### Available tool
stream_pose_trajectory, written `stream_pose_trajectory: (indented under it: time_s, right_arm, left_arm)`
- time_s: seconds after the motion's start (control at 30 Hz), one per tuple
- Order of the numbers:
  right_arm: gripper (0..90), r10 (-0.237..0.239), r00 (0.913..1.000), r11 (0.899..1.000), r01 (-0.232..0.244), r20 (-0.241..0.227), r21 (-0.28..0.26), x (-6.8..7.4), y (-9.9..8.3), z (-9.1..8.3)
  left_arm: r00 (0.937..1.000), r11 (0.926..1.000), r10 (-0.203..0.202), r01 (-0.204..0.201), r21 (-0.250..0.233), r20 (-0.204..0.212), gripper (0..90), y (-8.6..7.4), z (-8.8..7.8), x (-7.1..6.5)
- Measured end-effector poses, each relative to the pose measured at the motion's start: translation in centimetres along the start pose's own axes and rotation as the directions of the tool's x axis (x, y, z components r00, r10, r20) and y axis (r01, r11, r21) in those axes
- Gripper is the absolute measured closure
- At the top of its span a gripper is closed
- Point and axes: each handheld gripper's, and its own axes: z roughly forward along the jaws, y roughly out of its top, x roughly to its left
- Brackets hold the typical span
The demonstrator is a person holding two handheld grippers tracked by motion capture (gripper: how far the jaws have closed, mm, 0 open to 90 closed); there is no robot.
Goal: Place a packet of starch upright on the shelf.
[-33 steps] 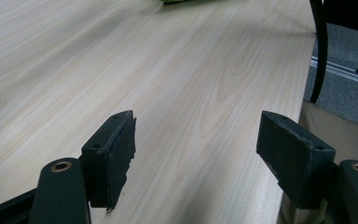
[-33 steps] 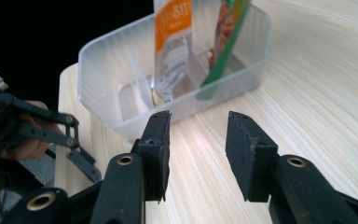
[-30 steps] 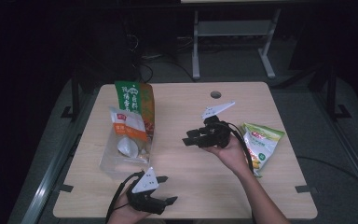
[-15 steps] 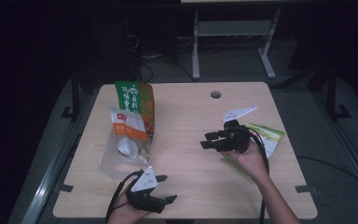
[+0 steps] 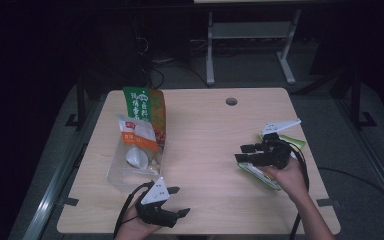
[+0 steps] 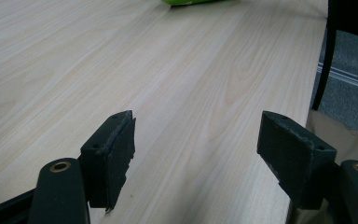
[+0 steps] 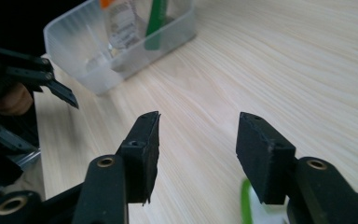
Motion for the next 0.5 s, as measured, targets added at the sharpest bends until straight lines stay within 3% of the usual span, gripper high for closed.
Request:
stream_pose_trajectory:
  time_s: [0.5]
  right_arm:
    - [44.9, 0.078, 0.9927, 0.997, -0.080, 0.093, 0.015, -2.2, -3.7, -3.8]
  left_arm:
    - [0.9999, 0.9999, -0.011, 0.011, -0.011, -0.006, 27.1, -0.1, -0.1, 0.1]
